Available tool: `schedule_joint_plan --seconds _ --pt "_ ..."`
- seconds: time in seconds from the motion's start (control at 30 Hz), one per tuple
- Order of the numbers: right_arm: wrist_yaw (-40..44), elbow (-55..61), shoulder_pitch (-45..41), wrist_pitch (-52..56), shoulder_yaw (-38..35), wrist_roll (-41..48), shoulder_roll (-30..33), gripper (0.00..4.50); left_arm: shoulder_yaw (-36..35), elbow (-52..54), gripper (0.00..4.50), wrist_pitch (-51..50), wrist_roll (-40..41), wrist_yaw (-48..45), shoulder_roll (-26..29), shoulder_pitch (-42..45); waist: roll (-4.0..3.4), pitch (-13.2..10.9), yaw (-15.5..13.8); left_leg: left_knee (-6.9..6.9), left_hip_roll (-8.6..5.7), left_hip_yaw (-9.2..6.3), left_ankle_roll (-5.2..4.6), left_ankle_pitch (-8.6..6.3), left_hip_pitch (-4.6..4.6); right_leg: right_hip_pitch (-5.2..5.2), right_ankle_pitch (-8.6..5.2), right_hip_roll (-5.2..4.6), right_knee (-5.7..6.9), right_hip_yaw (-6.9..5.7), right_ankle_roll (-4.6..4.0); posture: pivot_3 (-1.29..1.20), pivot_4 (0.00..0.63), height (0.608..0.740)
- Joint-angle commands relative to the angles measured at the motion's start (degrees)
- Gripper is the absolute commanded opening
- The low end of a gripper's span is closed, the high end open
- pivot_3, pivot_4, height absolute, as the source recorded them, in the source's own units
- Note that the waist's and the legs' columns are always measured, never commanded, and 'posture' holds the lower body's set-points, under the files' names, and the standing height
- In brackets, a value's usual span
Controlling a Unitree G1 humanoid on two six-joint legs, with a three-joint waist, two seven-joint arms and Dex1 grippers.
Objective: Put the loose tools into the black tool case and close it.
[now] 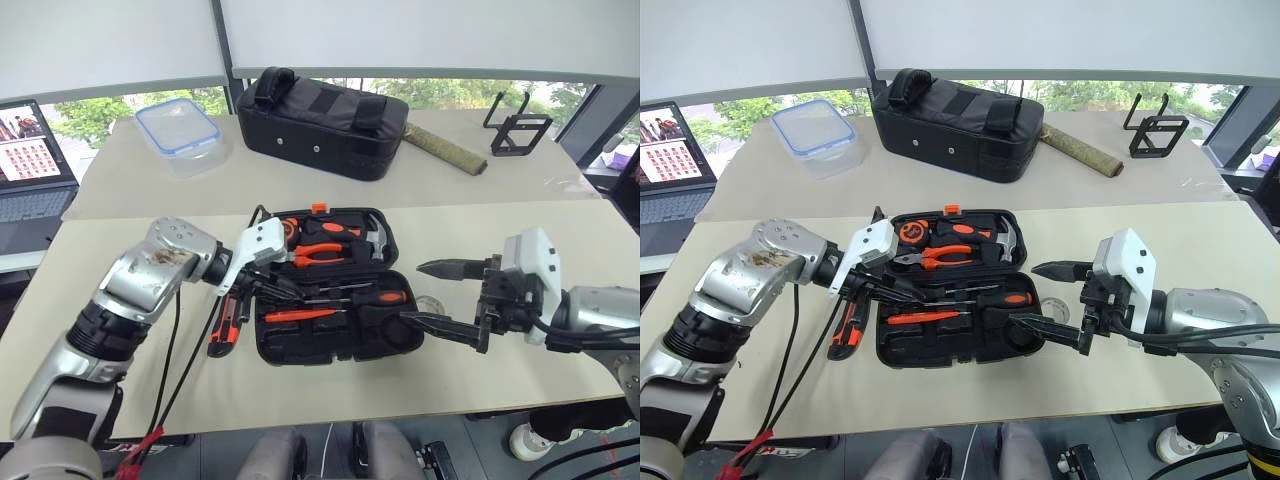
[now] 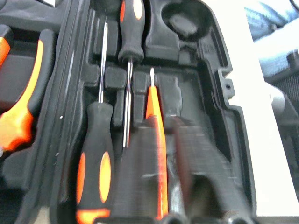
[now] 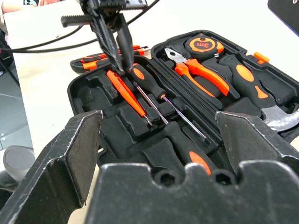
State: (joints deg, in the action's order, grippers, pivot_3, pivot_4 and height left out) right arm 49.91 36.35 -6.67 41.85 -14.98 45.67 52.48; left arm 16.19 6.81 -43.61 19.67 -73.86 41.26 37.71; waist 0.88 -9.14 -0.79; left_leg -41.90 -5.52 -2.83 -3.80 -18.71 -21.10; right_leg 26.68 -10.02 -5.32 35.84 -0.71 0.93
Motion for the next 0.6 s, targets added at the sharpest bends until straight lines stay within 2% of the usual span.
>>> schedule_joint_plan --seconds 0.03,0.23,0.4,0.5,0.6 --pt "-0.07 0.31 -1.02 -0.77 -1.08 0.60 0.24 4.50 -3.04 -0.51 0.05 2.12 1.35 2.92 -1.95 -2.47 0.00 0.00 0.00 0.00 0.00 -0.01 0.00 0.00 -0.01 0.00 0.00 0.00 -0.02 -0.01 0.00 0.00 0.150 0.714" --pt "-0.20 0.38 -0.55 -0.38 -0.89 0.68 0.32 4.50 -4.04 0.36 0.05 2.60 2.79 5.54 -4.61 -9.48 0.00 0.00 -0.03 0.00 0.00 0.00 0.00 0.00 0.01 -0.01 0.00 -0.01 0.00 0.01 0.00 0.00 0.150 0.714" --pt "-0.48 0.09 -0.95 0.00 -0.41 0.89 0.19 4.50 -1.05 -0.80 0.05 9.49 -2.50 7.44 -3.77 -14.75 -0.02 0.01 0.00 0.01 0.01 -0.01 0.00 0.00 0.02 -0.01 0.00 -0.02 -0.01 0.01 0.00 0.00 0.150 0.714" --pt "-0.57 -0.04 -0.98 0.12 -0.36 1.14 0.26 4.50 -0.70 -2.56 0.05 12.35 -4.47 8.85 -3.69 -15.76 -0.06 0.04 -0.05 0.08 0.01 -0.02 0.00 -0.01 0.34 -0.34 0.00 -0.04 -0.11 0.02 0.00 0.00 0.150 0.714" --pt "-0.52 -0.09 -0.92 0.24 -0.42 1.42 0.42 4.50 -2.95 -2.13 0.05 11.30 -1.68 9.10 -4.73 -15.27 -0.08 0.05 -0.03 0.18 0.03 -0.01 -0.11 -0.09 0.58 -0.55 -0.01 -0.04 -0.16 0.05 0.01 0.00 0.150 0.714"
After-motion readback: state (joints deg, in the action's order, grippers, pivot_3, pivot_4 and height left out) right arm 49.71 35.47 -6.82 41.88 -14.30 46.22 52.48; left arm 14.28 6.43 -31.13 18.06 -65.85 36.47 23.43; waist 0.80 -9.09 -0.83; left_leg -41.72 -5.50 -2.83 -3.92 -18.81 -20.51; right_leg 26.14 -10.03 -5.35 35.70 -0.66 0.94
